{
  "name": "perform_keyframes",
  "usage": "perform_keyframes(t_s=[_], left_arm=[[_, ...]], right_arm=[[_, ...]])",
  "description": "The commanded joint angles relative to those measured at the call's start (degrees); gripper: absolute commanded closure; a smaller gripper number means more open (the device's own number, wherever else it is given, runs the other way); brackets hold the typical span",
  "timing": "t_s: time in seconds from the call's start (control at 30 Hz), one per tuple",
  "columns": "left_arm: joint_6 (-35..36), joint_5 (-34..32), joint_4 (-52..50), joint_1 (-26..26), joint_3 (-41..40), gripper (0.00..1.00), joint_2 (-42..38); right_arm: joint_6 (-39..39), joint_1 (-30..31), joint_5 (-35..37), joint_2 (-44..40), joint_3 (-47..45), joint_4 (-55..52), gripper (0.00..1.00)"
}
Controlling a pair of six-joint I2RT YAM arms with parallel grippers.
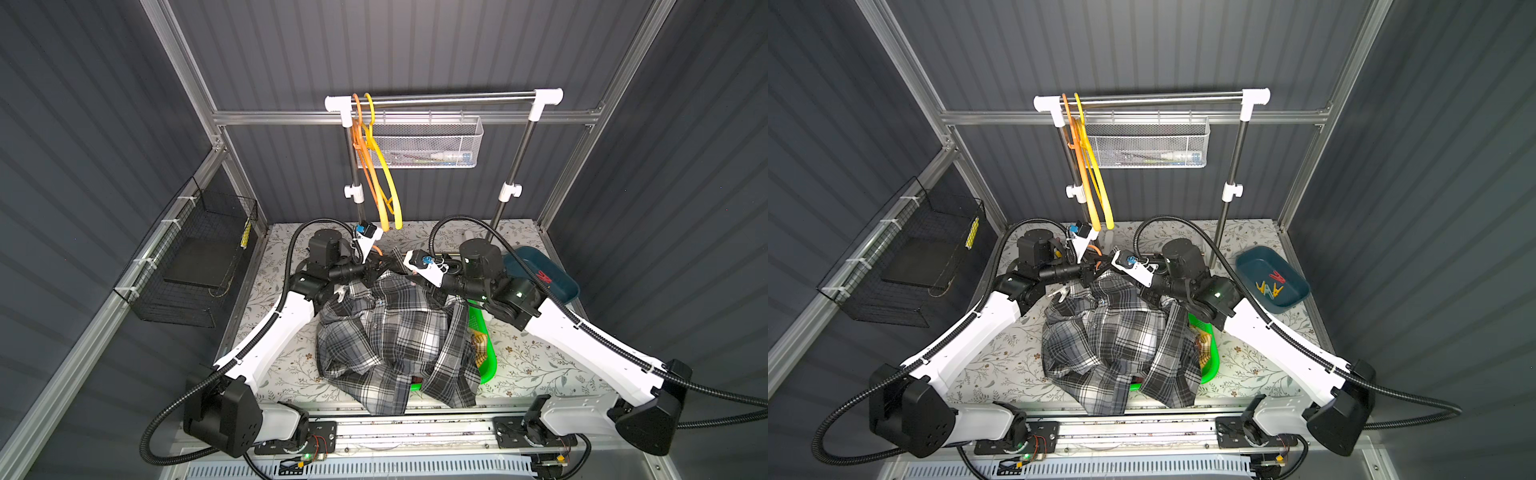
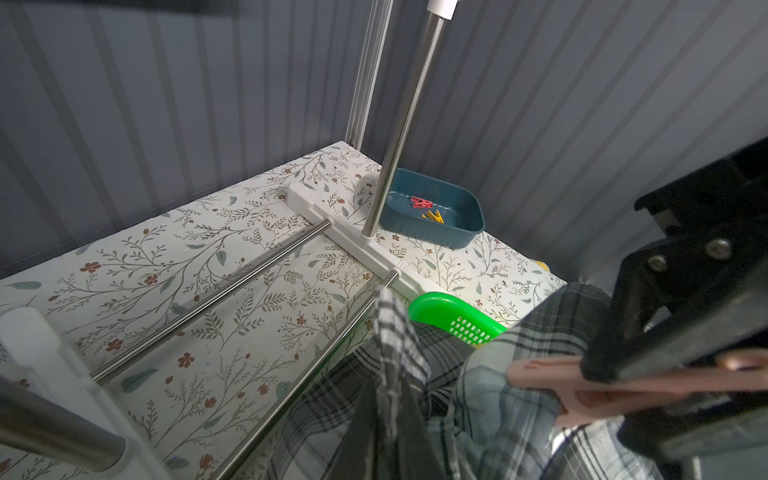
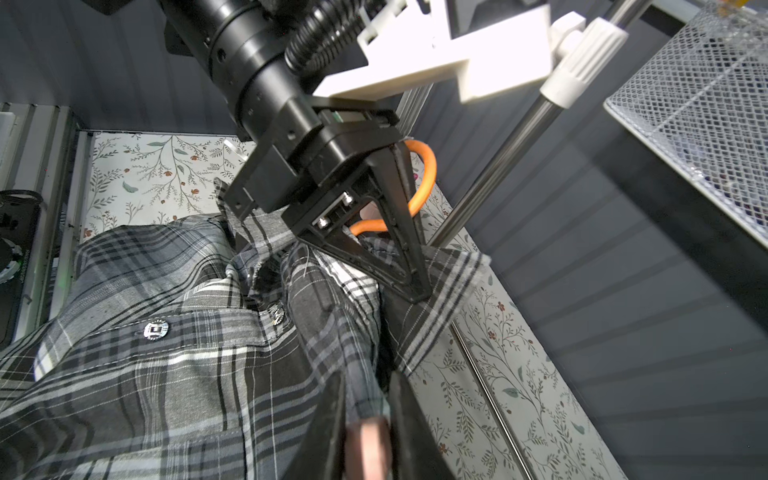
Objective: Remove the clothespins securing long-sleeve shirts to the hanger
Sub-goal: Remove the clamp from the hanger.
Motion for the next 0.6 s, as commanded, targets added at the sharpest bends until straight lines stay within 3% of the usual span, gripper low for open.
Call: perform_keyframes(t_s=[0.0, 0.27, 0.57], left_arm=[[0.1, 0.9, 0.8, 0.6, 2.0, 1.0, 0.1], [0.1, 0.6, 0.9, 0.6, 1.5, 1.0, 0.2], [0.1, 0.5, 1.0, 0.7, 1.5, 1.0, 0.5]], right_arm=[[1.3, 0.3, 2.8, 0.3, 2.4, -1.5, 1.0], [8.6, -2.7, 3.6, -5.3, 4.8, -2.4, 1.0], [29.2, -20.9, 1.9, -12.2, -4.4, -1.1, 1.0]])
